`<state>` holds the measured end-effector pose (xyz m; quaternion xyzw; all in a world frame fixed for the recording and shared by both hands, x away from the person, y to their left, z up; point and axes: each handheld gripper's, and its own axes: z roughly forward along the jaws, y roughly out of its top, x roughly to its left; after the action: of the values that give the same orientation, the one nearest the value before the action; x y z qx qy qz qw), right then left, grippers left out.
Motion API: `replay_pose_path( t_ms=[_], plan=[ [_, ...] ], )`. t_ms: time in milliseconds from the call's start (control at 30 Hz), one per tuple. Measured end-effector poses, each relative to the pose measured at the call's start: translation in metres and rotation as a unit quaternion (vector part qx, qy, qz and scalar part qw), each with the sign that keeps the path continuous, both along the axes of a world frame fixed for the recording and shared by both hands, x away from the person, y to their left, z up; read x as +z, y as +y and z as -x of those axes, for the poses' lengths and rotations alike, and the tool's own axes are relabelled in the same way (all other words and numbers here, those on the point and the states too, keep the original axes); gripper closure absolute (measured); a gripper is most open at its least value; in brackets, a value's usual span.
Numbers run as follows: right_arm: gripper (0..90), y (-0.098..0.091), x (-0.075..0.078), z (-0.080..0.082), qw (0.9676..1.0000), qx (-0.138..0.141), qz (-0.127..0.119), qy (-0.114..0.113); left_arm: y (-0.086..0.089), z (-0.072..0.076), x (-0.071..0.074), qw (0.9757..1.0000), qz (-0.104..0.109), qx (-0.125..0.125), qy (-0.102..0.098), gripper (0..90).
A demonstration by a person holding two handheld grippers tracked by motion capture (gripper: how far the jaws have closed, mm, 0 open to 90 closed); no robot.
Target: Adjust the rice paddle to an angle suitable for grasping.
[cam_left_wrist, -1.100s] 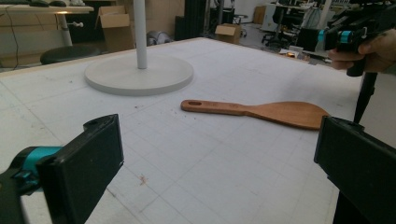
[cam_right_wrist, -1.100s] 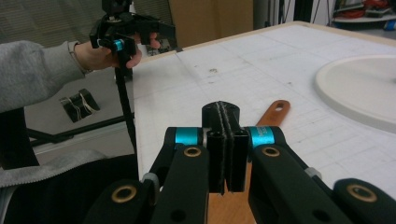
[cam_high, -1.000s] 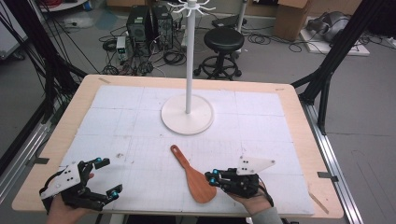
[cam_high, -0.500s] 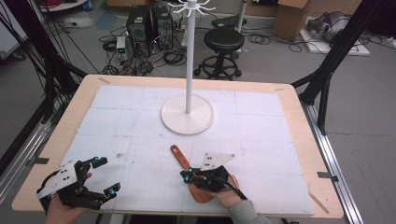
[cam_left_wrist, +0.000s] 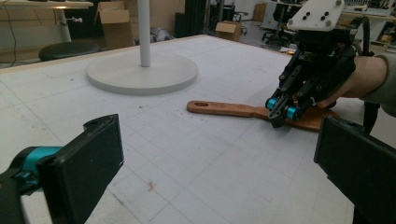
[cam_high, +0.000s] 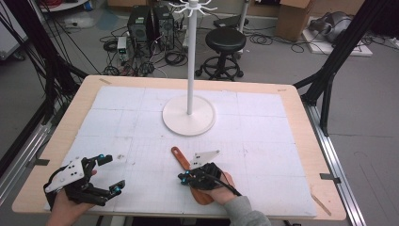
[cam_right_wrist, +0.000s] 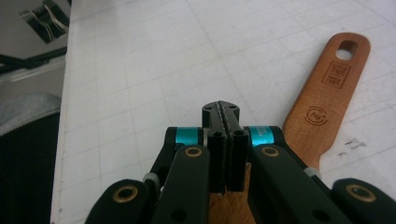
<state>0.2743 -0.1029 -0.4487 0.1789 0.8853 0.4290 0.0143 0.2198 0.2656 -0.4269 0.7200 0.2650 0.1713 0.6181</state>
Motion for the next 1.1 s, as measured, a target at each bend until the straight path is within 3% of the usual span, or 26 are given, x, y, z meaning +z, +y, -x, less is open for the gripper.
replay_pose_path(
  t_ms=[100, 200, 400, 467, 533, 1100],
  plan=[
    [90.0, 0.003, 0.001, 0.000, 0.9998, 0.006, 0.020, 0.001, 0.000, -0.005, 0.000, 1.0000, 0.002, 0.001, 0.001, 1.9],
    [90.0, 0.003, 0.001, 0.000, 0.9997, 0.008, 0.024, -0.003, 0.000, -0.010, 0.001, 1.0000, 0.004, 0.003, 0.002, 1.9],
    [90.0, 0.001, 0.003, 0.000, 0.9994, 0.011, 0.030, 0.008, -0.001, -0.018, 0.002, 0.9999, 0.011, 0.006, -0.002, 1.9],
    [90.0, 0.000, 0.003, 0.000, 0.9991, 0.021, 0.036, -0.005, 0.000, -0.020, 0.002, 0.9999, 0.011, 0.006, 0.004, 1.9],
    [90.0, 0.000, 0.003, 0.000, 0.9991, 0.019, 0.038, -0.003, -0.001, -0.022, 0.001, 0.9999, 0.012, 0.008, 0.005, 1.9],
    [90.0, -0.025, 0.009, 0.004, 0.9970, 0.043, 0.064, 0.006, -0.003, -0.021, 0.001, 1.0000, 0.000, 0.003, 0.005, 1.9]
  ],
)
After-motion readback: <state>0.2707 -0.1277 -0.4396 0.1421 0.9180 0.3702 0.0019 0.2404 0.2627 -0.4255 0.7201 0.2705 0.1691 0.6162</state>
